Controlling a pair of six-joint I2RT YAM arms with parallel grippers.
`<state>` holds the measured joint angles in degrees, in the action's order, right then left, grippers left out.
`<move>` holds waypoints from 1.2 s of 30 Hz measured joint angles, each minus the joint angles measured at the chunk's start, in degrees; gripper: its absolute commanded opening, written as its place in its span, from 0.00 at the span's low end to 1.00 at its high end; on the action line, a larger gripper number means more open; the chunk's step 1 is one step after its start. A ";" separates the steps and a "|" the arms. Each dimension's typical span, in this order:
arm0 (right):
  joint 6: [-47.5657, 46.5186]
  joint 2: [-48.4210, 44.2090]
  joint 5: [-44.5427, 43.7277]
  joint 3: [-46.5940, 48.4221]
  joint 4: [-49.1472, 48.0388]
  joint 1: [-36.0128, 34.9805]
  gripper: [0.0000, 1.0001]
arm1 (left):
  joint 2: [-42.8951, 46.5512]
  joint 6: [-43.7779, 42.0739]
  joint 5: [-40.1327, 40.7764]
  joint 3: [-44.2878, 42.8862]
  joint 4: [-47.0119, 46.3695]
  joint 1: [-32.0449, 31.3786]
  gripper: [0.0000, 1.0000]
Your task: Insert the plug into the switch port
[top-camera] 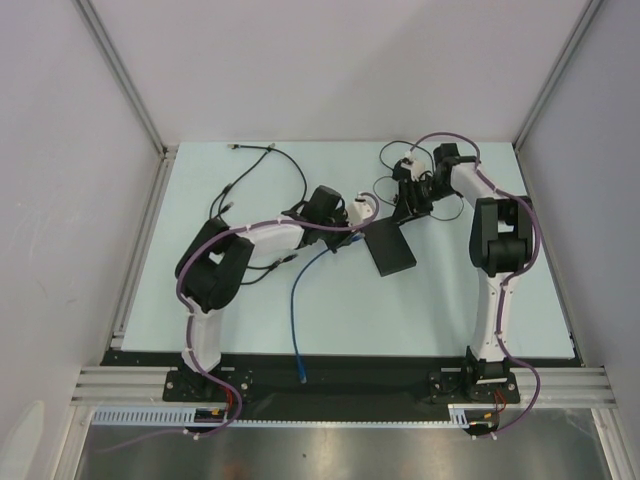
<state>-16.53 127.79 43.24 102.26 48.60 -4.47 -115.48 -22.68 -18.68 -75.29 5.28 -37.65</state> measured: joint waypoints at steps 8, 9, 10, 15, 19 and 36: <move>2.16 -0.50 -7.67 0.39 -3.28 -3.21 0.56 | 0.11 -1.90 0.48 -1.09 -0.57 0.00 0.00; 2.51 -0.50 -8.83 0.66 -3.45 -3.72 0.56 | 0.07 -2.03 0.48 -1.81 -0.37 -0.02 0.00; 2.80 -0.39 -9.86 1.14 -3.45 -4.13 0.57 | -0.04 -2.25 0.48 -2.54 -0.31 -0.04 0.00; 3.61 0.11 -12.48 2.40 -4.37 -4.15 0.57 | -0.17 -3.04 0.48 -4.20 -0.35 -0.07 0.00; 4.13 1.57 -12.33 2.86 -3.98 -3.65 0.56 | -0.81 -3.56 0.70 -4.28 0.50 -0.11 0.00; 6.40 4.90 -6.58 4.04 -2.03 -2.91 0.49 | -2.03 -7.69 1.99 -4.35 4.79 -0.17 0.00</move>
<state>-10.13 132.68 36.67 106.30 46.57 -7.38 -117.51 -30.37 -16.69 -79.64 10.07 -37.82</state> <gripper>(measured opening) 0.501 0.024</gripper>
